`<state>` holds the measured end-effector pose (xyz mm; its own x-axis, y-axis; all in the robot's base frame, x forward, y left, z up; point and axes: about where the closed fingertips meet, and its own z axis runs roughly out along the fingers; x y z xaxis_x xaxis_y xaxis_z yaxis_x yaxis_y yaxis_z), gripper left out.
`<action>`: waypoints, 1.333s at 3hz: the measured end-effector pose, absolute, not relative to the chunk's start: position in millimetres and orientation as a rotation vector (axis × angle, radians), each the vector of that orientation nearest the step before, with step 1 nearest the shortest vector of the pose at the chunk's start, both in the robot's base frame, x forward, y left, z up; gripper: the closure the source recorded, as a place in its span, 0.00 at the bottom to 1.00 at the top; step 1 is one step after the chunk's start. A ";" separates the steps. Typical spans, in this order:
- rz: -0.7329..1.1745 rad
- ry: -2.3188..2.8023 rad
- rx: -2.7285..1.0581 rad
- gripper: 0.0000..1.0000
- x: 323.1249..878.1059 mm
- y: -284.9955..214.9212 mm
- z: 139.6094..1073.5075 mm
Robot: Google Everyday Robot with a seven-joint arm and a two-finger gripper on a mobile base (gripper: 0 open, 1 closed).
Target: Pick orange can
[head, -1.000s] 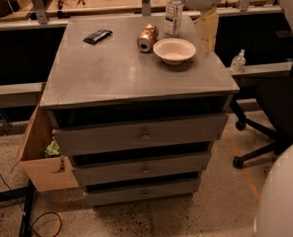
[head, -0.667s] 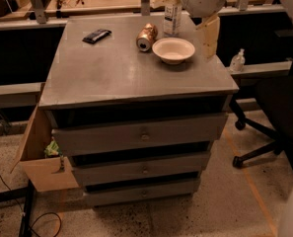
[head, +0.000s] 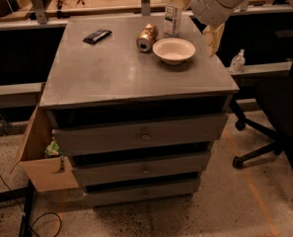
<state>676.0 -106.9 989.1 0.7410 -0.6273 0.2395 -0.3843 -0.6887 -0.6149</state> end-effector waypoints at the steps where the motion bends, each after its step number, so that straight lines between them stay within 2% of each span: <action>1: -0.599 0.657 -2.324 0.00 704.0 -105.2 993.4; 4: -0.739 0.627 -2.293 0.00 804.9 -93.6 971.5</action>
Offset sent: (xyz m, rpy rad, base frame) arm 0.1206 -0.0032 0.0164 0.0152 -0.1862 0.1412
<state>804.9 -93.6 971.5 0.7280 -0.5964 0.3382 -0.2357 -0.6809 -0.6934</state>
